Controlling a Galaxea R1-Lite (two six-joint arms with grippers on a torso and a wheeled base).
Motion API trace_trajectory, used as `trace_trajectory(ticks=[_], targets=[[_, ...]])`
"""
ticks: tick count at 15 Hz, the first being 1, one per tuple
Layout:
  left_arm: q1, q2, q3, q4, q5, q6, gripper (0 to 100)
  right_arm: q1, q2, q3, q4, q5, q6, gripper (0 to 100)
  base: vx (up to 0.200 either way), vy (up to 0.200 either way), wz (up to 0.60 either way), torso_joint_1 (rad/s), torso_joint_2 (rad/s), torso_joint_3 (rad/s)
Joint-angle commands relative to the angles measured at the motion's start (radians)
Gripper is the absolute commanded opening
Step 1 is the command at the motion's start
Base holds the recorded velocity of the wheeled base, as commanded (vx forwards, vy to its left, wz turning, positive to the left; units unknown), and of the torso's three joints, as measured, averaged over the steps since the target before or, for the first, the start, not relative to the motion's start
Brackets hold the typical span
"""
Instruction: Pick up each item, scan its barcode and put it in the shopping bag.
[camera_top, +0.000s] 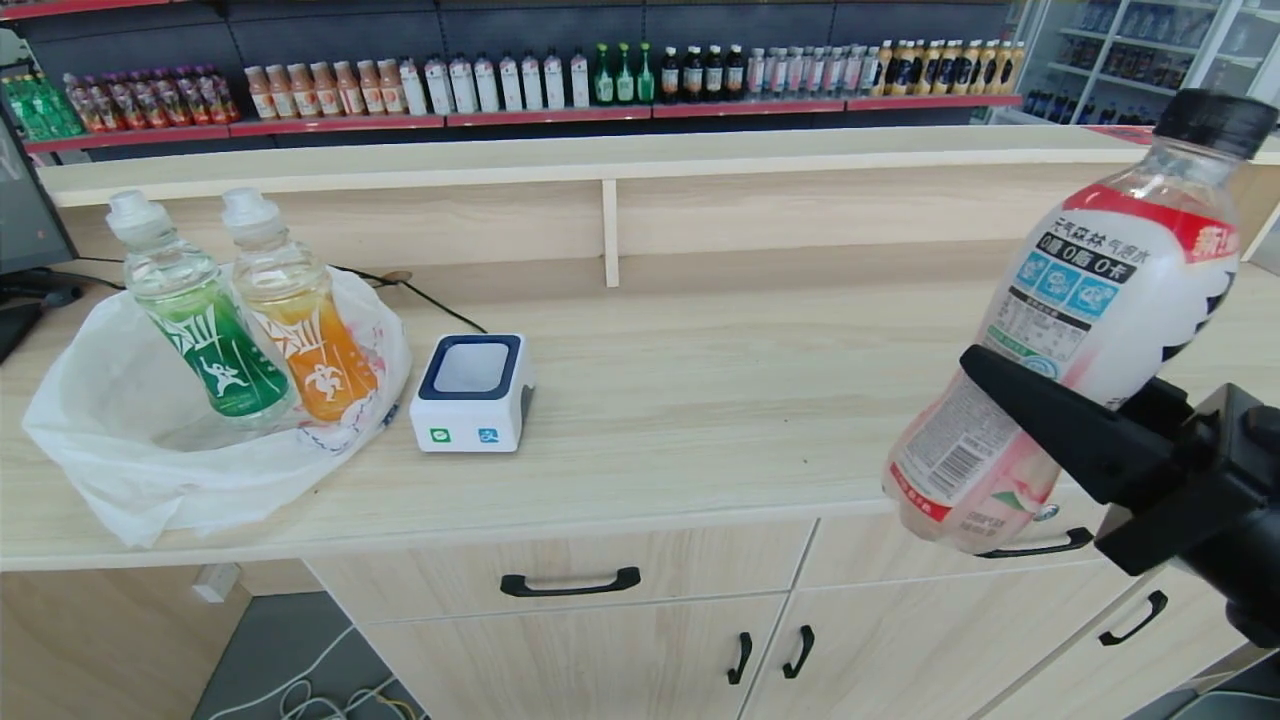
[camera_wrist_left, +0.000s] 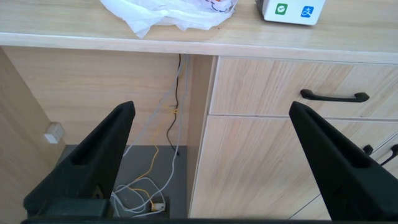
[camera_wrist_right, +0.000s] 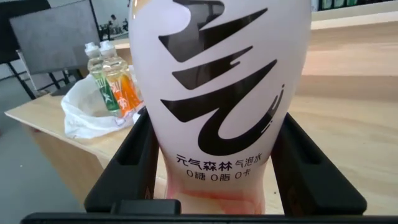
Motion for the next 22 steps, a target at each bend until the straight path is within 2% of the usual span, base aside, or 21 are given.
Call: trace_trajectory(ticks=[1,5,8,12,13,16,22], targets=[[0.0,0.0,0.0,0.0,0.001,0.0,100,-0.003,0.019,0.014,-0.008,-0.012,-0.04,0,0.0,0.0,0.0,0.0,0.0,0.0],[0.0,0.0,0.0,0.0,0.001,0.0,100,-0.106,0.038,0.011,-0.02,-0.031,-0.123,0,0.0,0.0,0.0,0.0,0.0,0.0],[0.0,0.0,0.0,0.0,0.001,0.001,100,-0.187,0.068,0.003,-0.039,-0.031,-0.121,0,0.0,0.0,0.0,0.0,0.0,0.0],[0.0,0.0,-0.001,0.0,0.001,0.001,100,-0.301,0.246,-0.064,-0.191,0.049,-0.075,0,0.0,0.0,0.0,0.0,0.0,0.0],[0.0,0.0,0.0,0.0,0.001,0.001,100,-0.301,0.279,-0.064,-0.256,0.051,-0.074,0,0.0,0.0,0.0,0.0,0.0,0.0],[0.0,0.0,0.0,0.0,0.001,0.001,100,-0.301,0.292,-0.041,-0.281,0.051,-0.048,0,0.0,0.0,0.0,0.0,0.0,0.0],[0.0,0.0,0.0,0.0,0.001,0.0,100,-0.301,0.286,0.014,-0.281,0.054,-0.203,0,0.0,0.0,0.0,0.0,0.0,0.0]])
